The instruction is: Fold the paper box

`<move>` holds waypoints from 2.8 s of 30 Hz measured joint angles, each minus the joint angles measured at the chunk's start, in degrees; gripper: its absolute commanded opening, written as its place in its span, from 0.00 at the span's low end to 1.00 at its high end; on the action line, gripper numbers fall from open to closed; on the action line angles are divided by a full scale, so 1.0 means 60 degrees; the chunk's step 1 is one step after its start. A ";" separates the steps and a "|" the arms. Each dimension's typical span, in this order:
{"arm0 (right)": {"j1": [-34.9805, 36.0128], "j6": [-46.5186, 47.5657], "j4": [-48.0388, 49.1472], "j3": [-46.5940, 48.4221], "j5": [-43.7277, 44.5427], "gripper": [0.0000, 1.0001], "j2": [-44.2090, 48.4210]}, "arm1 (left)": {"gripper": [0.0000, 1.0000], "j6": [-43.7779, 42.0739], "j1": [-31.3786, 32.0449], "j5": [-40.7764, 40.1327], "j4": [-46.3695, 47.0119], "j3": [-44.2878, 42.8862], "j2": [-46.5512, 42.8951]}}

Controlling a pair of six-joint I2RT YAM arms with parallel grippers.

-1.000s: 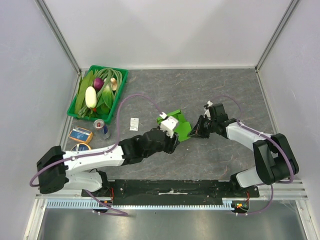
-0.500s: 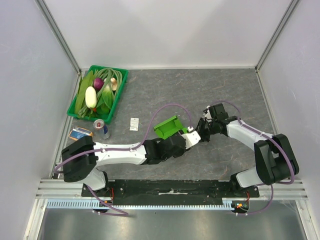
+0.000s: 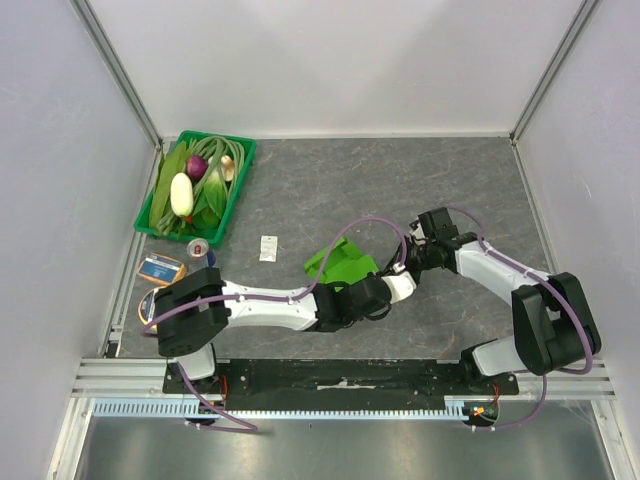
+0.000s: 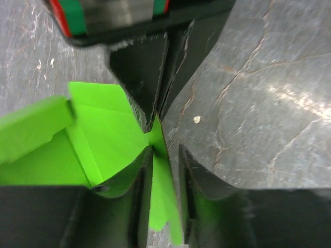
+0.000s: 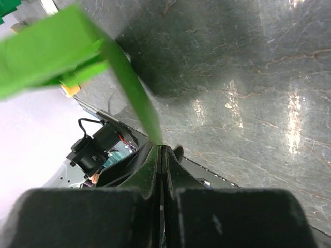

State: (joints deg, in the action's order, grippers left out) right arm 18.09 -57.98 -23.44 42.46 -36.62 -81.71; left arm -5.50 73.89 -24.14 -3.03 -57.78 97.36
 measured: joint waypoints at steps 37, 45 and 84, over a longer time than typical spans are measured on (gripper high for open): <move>0.1730 0.4572 -0.0648 -0.0219 0.4062 0.90 0.2189 | 0.02 1.3595 -0.3748 0.0200 -0.7879 -0.3818 -0.0554; 0.4098 0.5129 0.3479 -0.2707 0.5399 0.88 0.4696 | 0.02 1.5464 -0.4073 0.0907 -0.8517 -0.3829 -0.0226; 0.3927 0.9610 0.6229 -0.1581 0.6022 0.00 0.2095 | 0.73 0.9184 -0.4692 0.1985 -0.4517 0.1224 -0.7413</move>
State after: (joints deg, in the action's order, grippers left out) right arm 41.65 -0.32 13.93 32.97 -0.49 -69.14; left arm 49.60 45.74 -12.23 -30.13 -50.43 52.88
